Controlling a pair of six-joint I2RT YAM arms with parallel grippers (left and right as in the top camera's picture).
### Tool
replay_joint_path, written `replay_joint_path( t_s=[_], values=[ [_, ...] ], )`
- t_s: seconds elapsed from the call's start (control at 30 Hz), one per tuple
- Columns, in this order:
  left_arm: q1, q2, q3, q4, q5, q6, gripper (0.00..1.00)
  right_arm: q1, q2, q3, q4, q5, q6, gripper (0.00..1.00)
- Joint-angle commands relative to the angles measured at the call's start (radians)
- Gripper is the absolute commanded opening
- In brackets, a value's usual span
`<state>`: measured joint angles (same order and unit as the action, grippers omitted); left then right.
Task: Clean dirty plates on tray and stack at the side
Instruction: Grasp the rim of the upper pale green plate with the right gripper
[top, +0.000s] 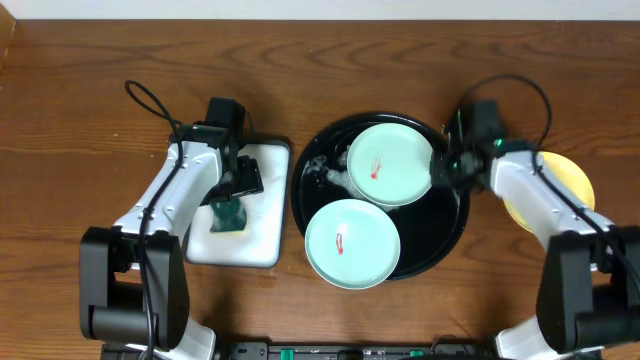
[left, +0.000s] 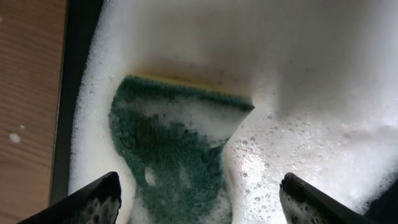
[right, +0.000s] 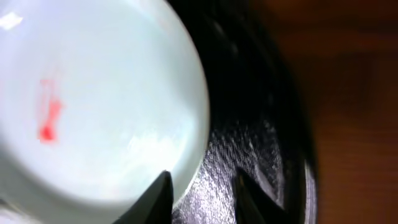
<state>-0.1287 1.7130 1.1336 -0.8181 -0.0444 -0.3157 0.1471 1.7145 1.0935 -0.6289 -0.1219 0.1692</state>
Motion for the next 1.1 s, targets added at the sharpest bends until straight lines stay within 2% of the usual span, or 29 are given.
replay_joint_path(
  t_s=[0.0, 0.17, 0.27, 0.33, 0.5, 0.6, 0.77, 0.97, 1.07],
  values=[
    [0.002, -0.002, 0.005, -0.006, -0.023, 0.016, 0.82, 0.004, -0.043, 0.116, -0.057, 0.018, -0.145, 0.29],
    [0.002, -0.002, 0.005, 0.018, -0.01, -0.021, 0.82, 0.004, -0.022, 0.103, -0.011, 0.021, -0.123, 0.3],
    [0.002, -0.002, 0.005, 0.023, 0.08, -0.072, 0.82, 0.004, 0.027, 0.085, 0.039, 0.02, -0.103, 0.3],
    [0.002, -0.002, 0.005, 0.025, 0.154, -0.071, 0.82, 0.004, 0.076, 0.085, 0.056, 0.016, -0.103, 0.29],
    [0.002, -0.002, 0.004, 0.023, 0.163, -0.051, 0.82, 0.004, 0.181, 0.085, 0.1, 0.008, -0.103, 0.29],
    [0.002, -0.002, 0.004, 0.023, 0.156, -0.039, 0.82, 0.004, 0.223, 0.085, 0.114, 0.008, -0.103, 0.27],
    [0.002, -0.002, 0.004, 0.023, 0.097, -0.01, 0.82, 0.004, 0.258, 0.085, 0.116, 0.009, -0.095, 0.02],
    [0.002, -0.002, -0.002, 0.034, -0.042, -0.01, 0.81, 0.004, 0.258, 0.085, 0.11, 0.013, -0.07, 0.01],
    [0.001, -0.002, -0.024, 0.071, -0.058, -0.01, 0.8, 0.004, 0.258, 0.085, 0.109, 0.013, -0.069, 0.01]
  ],
)
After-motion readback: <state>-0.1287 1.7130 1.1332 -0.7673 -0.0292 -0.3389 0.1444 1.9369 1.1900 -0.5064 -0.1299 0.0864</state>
